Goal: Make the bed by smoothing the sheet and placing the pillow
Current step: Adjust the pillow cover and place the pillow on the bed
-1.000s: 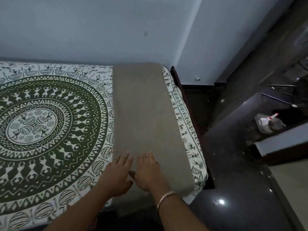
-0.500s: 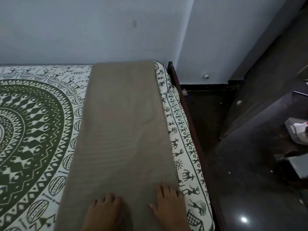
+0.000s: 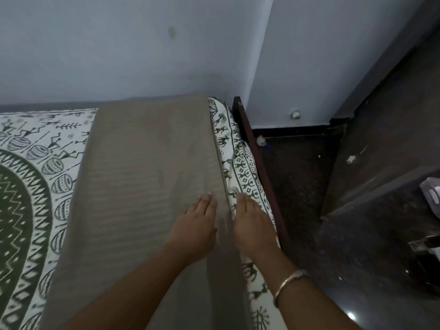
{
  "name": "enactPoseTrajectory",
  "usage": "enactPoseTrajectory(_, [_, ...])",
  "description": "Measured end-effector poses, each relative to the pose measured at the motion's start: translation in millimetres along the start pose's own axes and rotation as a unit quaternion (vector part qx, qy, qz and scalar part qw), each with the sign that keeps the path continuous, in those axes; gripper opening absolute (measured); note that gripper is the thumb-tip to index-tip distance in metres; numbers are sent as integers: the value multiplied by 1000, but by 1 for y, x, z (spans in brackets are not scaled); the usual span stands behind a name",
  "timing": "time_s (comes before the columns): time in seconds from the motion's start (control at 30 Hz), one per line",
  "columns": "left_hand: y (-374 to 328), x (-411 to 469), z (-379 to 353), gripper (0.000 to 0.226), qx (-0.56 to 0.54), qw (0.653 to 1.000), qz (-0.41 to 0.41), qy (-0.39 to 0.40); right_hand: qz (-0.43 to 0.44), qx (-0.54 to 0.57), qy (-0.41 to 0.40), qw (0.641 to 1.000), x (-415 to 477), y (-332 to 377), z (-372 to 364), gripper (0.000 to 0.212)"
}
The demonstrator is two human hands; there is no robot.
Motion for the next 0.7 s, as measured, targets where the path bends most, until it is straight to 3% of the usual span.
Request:
enactPoseTrajectory(0.1, [7, 60, 0, 64, -10, 1000, 0, -17, -4, 2, -33, 999, 63, -15, -2, 60])
enactPoseTrajectory(0.23, [8, 123, -8, 64, -27, 999, -16, -13, 22, 26, -11, 999, 120, -38, -22, 70])
enactPoseTrajectory(0.37, [-3, 164, -21, 58, -1, 998, -49, 28, -129, 146, 46, 980, 137, -75, -59, 84])
enactPoseTrajectory(0.6, [-31, 215, -20, 64, 98, 986, -87, 107, -1, 45, 33, 998, 138, -65, -52, 55])
enactPoseTrajectory(0.63, [-35, 219, -21, 69, 119, 981, -93, 119, 12, 18, 29, 999, 132, -64, -55, 59])
enactPoseTrajectory(0.7, [-45, 224, -26, 80, 143, 976, -91, 136, 11, -3, 23, 1000, 126, -67, -67, 89])
Point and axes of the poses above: each hand's wrist, its own x-axis towards the middle knuckle, its own z-axis out of the back of the hand, y = z × x, the point moved 2 cm from there along x, towards the middle knuckle, and after that the axes turned 10 degrees about x, right-handed, at the moved point
